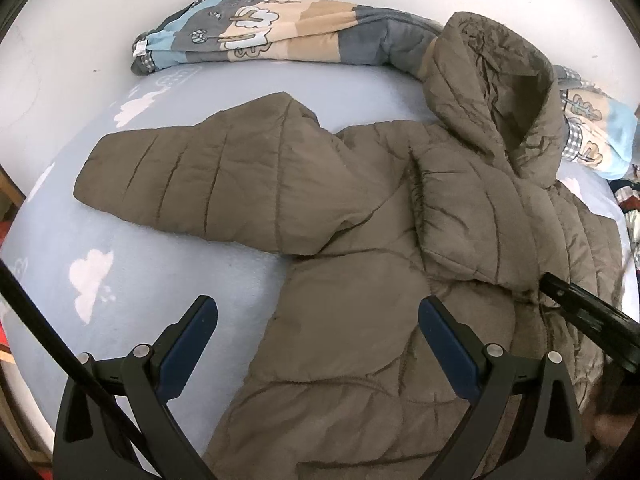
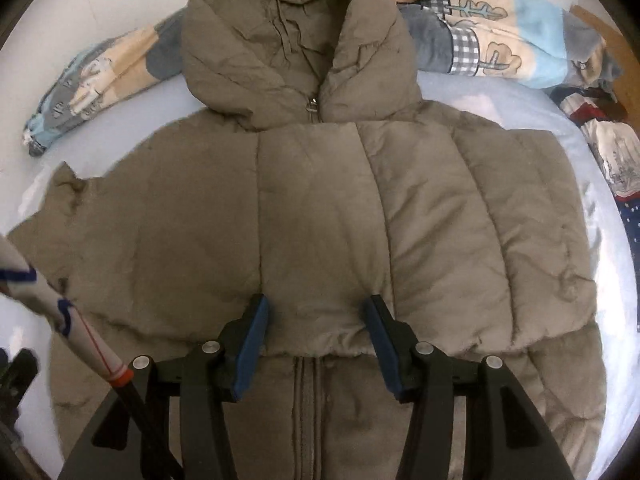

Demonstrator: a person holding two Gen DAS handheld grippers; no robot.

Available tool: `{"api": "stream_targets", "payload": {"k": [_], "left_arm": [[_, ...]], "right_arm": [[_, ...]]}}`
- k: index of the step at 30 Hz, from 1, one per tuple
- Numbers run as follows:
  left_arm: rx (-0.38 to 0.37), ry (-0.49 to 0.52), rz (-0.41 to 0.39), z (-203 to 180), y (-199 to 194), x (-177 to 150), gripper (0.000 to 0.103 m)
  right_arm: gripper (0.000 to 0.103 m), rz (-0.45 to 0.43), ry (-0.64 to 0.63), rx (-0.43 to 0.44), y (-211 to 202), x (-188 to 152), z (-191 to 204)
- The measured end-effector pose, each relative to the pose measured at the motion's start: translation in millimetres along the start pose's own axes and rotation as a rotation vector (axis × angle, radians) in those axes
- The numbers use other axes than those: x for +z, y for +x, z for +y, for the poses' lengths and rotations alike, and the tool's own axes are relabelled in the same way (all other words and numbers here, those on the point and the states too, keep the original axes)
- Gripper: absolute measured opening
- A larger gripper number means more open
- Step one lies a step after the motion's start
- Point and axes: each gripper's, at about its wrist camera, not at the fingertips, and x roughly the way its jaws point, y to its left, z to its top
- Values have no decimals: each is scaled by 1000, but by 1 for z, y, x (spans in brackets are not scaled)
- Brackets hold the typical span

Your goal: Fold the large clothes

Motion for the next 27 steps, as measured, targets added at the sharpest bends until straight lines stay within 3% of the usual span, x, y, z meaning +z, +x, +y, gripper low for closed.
{"api": "stream_targets", "payload": {"k": [2, 6, 8, 12, 16, 20, 23, 27], "left_arm": [[-4, 10, -6, -2, -3, -2, 100], [-7, 40, 1, -12, -5, -8, 100], [-3, 63, 1, -18, -7, -11, 100], [-8, 125, 11, -35, -8, -21, 100], [-11, 188, 54, -53, 1, -36, 100], [3, 242, 92, -66, 10, -50, 100], [5, 271, 126, -72, 20, -59, 100], [37, 287, 129, -77, 29, -64, 100]], "right_arm": [[55, -20, 7, 40, -22, -6, -4], [57, -63, -9, 15, -64, -26, -7], [62, -64, 21, 11, -82, -46, -20], [62, -81, 100, -17, -104, -90, -46], [62, -47, 119, -50, -99, -121, -59], [62, -16, 92, -100, -84, -122, -63], [62, 32, 138, -40, -71, -125, -71], [62, 35, 101, -63, -65, -125, -65]]}}
